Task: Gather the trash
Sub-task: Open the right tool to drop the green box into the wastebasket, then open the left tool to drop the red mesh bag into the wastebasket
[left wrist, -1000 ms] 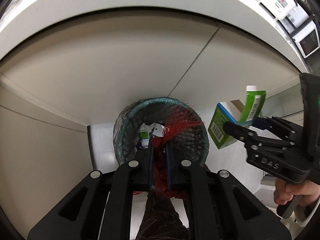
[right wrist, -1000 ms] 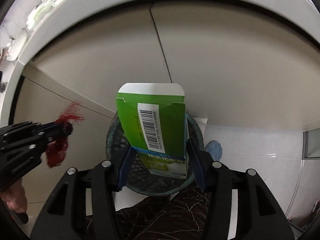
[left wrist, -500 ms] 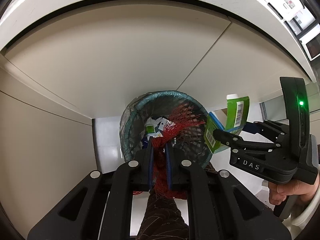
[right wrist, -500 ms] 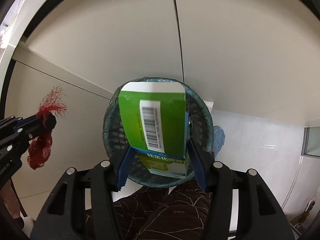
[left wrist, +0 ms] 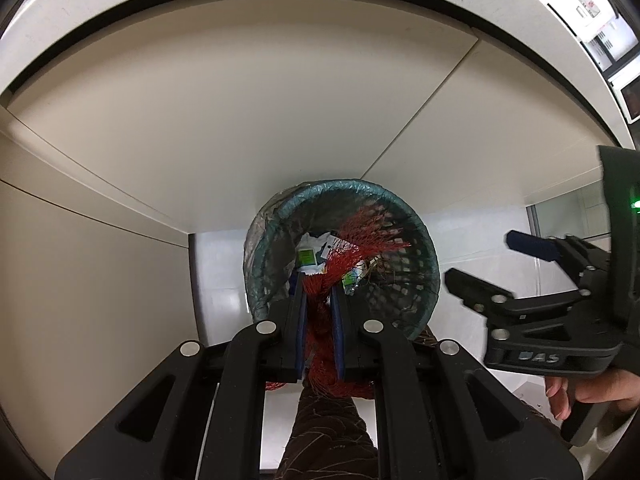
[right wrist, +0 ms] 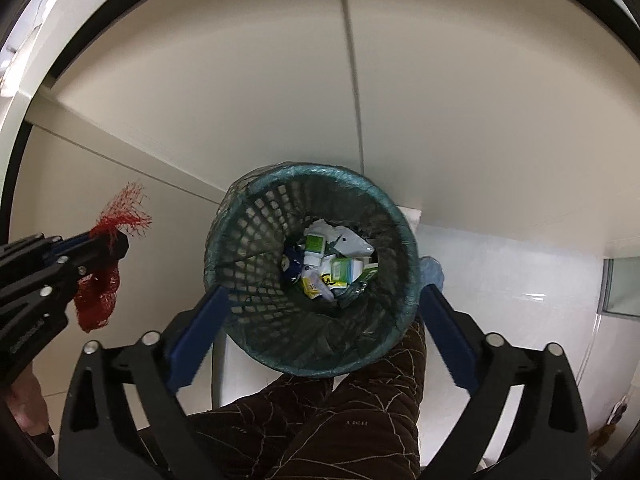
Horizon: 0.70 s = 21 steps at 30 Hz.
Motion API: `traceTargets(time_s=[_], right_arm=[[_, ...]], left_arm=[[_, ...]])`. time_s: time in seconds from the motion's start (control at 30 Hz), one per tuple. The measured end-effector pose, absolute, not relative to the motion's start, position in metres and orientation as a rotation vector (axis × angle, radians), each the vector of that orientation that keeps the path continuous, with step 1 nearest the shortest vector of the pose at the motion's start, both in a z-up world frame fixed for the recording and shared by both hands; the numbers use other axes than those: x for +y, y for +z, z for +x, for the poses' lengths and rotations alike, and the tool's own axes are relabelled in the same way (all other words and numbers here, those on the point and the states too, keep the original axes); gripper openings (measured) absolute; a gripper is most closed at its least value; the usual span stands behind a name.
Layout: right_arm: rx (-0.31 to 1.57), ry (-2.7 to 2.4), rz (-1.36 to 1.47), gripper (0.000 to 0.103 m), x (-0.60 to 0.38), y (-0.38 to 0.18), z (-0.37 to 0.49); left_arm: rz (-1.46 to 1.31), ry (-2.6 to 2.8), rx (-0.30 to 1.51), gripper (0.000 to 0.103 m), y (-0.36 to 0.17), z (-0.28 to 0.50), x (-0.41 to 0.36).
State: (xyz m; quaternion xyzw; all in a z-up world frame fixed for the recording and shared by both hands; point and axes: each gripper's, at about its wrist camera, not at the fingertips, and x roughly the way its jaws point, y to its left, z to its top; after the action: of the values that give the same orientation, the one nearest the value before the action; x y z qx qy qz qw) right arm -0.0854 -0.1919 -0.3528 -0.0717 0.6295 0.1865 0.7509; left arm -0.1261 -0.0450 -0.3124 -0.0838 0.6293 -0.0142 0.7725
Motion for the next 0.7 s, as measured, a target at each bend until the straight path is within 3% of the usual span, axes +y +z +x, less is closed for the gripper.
traceTargets(time_s=[0.4,0.7], right_arm=[[1.295,0.311,-0.08,0.095,-0.236,-0.314,-0.087],[1.301,0.248,-0.048,0.095,-0.261,-0.315,-0.087]], left_arm=[[-0.13,-0.104,1.374,0.01,-0.331,-0.116,-0.075],[-0.068,-0.132,1.395,0.01,-0.34,-0.108,-0.09]])
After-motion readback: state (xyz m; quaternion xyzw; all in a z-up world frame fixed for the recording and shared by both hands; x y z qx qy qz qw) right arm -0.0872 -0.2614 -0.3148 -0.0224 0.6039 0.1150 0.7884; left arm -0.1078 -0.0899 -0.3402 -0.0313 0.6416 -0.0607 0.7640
